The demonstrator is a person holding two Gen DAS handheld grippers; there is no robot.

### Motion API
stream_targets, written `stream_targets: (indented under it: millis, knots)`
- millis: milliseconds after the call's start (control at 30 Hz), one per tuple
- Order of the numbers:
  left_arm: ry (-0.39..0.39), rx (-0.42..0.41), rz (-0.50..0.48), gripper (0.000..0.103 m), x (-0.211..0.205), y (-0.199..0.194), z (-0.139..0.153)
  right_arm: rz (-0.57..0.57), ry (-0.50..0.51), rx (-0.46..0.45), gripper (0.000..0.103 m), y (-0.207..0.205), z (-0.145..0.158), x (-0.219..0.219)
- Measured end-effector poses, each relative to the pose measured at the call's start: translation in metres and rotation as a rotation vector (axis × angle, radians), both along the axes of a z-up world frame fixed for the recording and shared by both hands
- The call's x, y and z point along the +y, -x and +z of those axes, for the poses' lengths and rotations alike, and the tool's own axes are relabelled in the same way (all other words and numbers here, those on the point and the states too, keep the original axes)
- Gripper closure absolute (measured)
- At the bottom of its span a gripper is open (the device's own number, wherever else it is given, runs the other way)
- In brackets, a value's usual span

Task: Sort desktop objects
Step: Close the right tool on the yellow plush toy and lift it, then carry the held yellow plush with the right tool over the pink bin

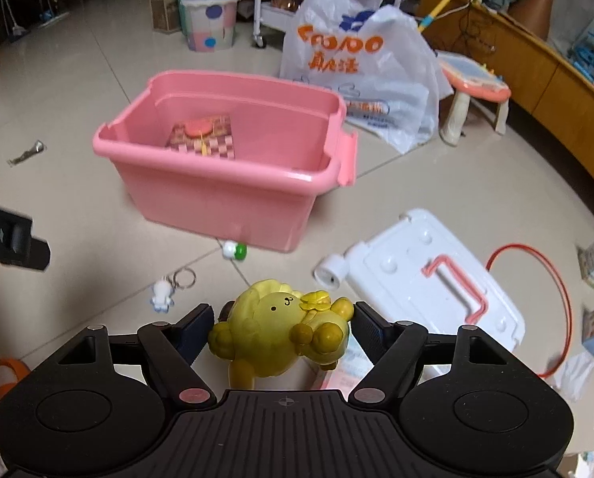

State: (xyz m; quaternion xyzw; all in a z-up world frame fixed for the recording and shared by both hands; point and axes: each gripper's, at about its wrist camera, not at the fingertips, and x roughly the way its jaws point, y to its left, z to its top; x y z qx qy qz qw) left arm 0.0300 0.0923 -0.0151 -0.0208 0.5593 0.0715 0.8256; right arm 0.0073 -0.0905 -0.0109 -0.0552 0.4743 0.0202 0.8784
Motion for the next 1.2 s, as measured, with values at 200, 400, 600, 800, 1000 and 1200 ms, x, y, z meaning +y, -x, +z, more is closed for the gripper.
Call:
stream_targets:
  millis: [200, 400, 600, 800, 1000, 1200]
  knots:
    - [-0.009, 0.007, 0.002, 0.016, 0.0, 0.0, -0.002, 0.004, 0.005, -0.038, 0.031, -0.004, 0.016, -0.002]
    - [-0.005, 0.018, 0.021, 0.016, 0.003, -0.003, -0.005, 0.026, 0.001, -0.069, 0.031, -0.012, 0.027, -0.001]
    - [-0.012, 0.032, 0.026, 0.016, 0.002, -0.006, -0.011, 0.04, -0.021, -0.099, 0.031, -0.03, 0.042, -0.005]
    - [-0.012, 0.041, 0.028, 0.016, 0.001, -0.01, -0.014, 0.045, -0.069, -0.141, 0.031, -0.048, 0.052, -0.012]
    - [-0.003, 0.05, 0.028, 0.016, 0.0, -0.012, -0.017, 0.052, -0.071, -0.143, 0.031, -0.063, 0.05, -0.013]
    - [0.004, 0.055, 0.027, 0.016, -0.001, -0.014, -0.018, 0.062, -0.067, -0.137, 0.031, -0.078, 0.046, -0.009]
